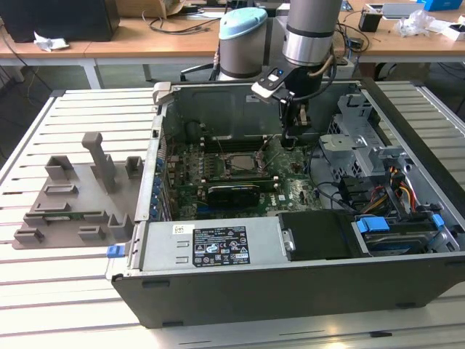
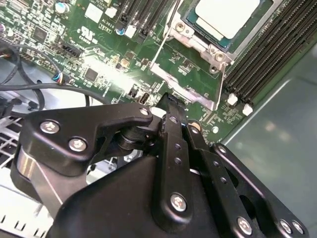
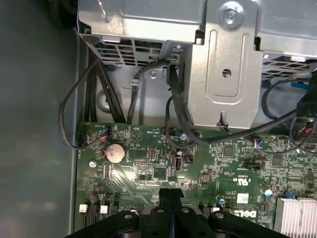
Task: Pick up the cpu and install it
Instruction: 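Close the cpu cover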
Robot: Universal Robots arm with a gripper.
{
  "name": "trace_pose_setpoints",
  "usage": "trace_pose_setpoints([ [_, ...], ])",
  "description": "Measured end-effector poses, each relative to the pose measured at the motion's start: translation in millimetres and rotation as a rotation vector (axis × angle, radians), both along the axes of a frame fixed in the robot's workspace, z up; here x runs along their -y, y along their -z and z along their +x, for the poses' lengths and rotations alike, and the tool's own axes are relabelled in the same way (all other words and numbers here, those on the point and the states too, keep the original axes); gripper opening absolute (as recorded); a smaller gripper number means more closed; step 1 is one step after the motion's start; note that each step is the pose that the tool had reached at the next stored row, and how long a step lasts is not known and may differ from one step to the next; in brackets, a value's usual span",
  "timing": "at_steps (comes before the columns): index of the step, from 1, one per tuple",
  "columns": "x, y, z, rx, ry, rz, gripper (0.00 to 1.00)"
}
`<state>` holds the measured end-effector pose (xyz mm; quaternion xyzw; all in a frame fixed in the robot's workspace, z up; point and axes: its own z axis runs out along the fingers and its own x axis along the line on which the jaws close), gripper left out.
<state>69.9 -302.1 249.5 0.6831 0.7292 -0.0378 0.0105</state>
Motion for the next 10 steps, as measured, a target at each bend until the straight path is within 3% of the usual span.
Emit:
trace_pose_setpoints([
  [3, 0.0, 1.3, -5.6, -0.0002, -0.014, 0.0073, 0.11],
  [10, 0.0, 1.3, -17.0, -0.0001, -0.015, 0.0075, 0.11],
])
